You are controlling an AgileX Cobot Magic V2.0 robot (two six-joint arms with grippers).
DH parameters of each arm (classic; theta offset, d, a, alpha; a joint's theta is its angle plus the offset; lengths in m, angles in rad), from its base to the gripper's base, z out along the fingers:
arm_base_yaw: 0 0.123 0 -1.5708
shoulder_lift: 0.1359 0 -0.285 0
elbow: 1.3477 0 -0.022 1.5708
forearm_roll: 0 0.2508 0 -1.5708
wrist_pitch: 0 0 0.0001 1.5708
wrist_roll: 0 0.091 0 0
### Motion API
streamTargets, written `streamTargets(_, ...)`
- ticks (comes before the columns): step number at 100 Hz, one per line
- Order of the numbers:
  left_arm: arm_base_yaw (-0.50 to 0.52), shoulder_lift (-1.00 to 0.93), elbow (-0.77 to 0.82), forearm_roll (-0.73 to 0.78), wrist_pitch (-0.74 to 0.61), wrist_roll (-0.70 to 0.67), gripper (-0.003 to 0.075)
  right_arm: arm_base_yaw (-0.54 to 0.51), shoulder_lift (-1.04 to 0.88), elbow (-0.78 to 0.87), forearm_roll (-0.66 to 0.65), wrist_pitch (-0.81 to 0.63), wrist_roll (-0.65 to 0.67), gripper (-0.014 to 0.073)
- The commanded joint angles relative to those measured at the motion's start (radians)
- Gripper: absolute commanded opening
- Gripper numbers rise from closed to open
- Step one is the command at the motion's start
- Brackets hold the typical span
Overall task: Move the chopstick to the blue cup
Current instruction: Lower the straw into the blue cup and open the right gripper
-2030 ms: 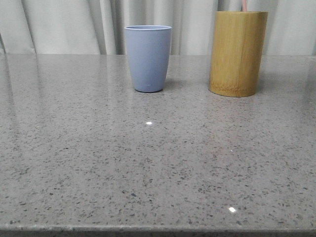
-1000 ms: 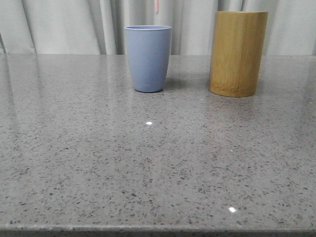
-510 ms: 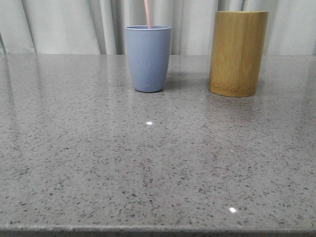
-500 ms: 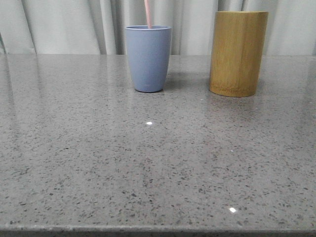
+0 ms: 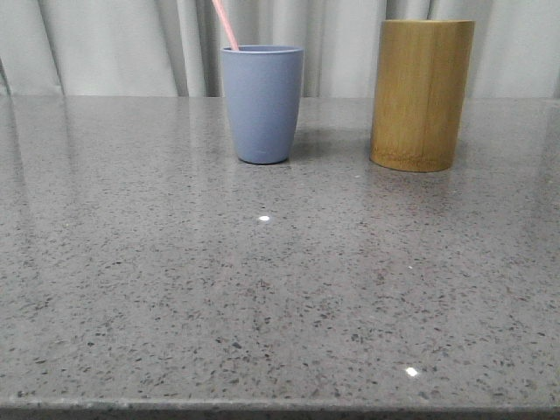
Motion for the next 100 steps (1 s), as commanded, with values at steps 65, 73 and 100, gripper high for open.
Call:
streamTargets(65, 0.002, 0.0, -0.028, -0.004, -0.045, -0.009, 0.0316, -0.265, -0.38, 0.172, -0.009, 0.103, -0.008, 0.0154)
streamTargets(73, 0.002, 0.0, -0.028, -0.004, -0.058, -0.009, 0.0316, -0.292, -0.448, 0.245, -0.013, 0.095, -0.008, 0.0154)
streamTargets(100, 0.002, 0.0, -0.028, -0.004, -0.103, -0.009, 0.0316, -0.347, -0.697, 0.514, -0.035, 0.023, -0.008, 0.0154)
